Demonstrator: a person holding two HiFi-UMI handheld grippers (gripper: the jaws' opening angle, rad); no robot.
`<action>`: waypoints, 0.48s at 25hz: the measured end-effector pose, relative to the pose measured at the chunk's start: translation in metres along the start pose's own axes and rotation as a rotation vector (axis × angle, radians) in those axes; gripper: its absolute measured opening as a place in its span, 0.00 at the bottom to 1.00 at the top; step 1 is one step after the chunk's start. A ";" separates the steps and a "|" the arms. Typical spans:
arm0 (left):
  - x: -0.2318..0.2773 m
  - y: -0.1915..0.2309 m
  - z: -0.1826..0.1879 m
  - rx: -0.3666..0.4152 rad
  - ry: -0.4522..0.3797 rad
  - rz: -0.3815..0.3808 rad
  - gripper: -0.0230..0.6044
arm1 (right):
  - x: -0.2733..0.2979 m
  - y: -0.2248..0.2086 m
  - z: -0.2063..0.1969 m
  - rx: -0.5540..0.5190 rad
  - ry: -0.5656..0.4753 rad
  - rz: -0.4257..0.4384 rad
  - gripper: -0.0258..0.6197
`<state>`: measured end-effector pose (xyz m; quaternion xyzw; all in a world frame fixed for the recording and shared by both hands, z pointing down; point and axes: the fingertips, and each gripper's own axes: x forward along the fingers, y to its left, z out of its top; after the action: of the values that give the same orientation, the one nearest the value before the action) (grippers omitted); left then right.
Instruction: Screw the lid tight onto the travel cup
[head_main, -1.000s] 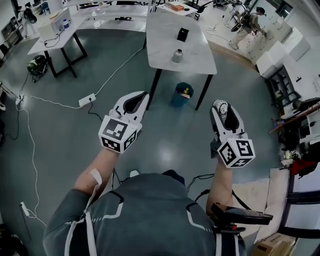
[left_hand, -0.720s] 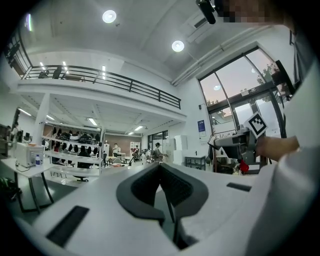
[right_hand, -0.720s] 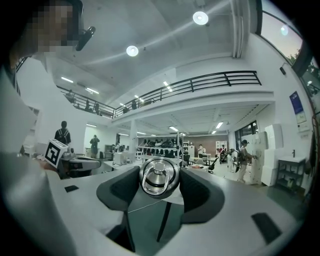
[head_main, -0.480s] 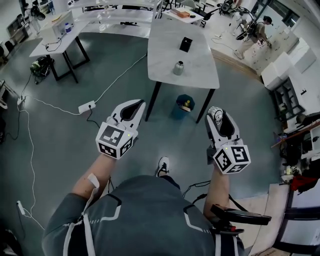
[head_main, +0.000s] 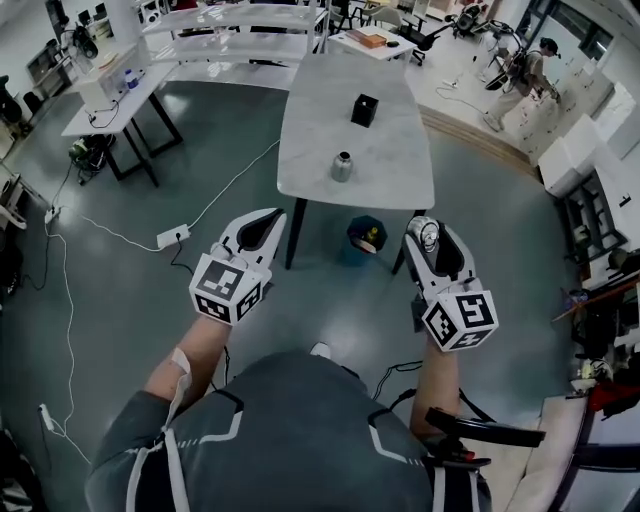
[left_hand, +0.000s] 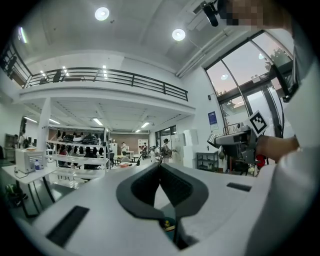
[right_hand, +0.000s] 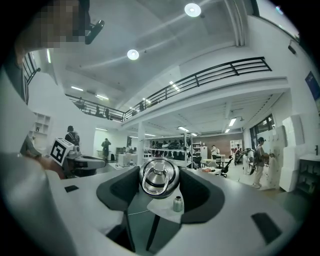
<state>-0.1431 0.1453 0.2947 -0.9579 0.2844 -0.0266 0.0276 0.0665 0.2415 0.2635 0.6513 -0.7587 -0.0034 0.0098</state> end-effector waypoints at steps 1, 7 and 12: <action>0.010 -0.002 -0.001 0.000 0.003 0.005 0.05 | 0.003 -0.011 -0.001 -0.003 0.000 0.005 0.45; 0.062 -0.013 -0.012 0.004 0.041 0.005 0.05 | 0.015 -0.061 -0.012 0.012 -0.005 0.022 0.45; 0.098 -0.003 -0.024 -0.005 0.073 0.015 0.05 | 0.038 -0.089 -0.014 0.018 -0.001 0.016 0.45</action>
<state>-0.0605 0.0933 0.3219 -0.9542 0.2926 -0.0605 0.0149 0.1487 0.1910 0.2764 0.6454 -0.7638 0.0033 0.0034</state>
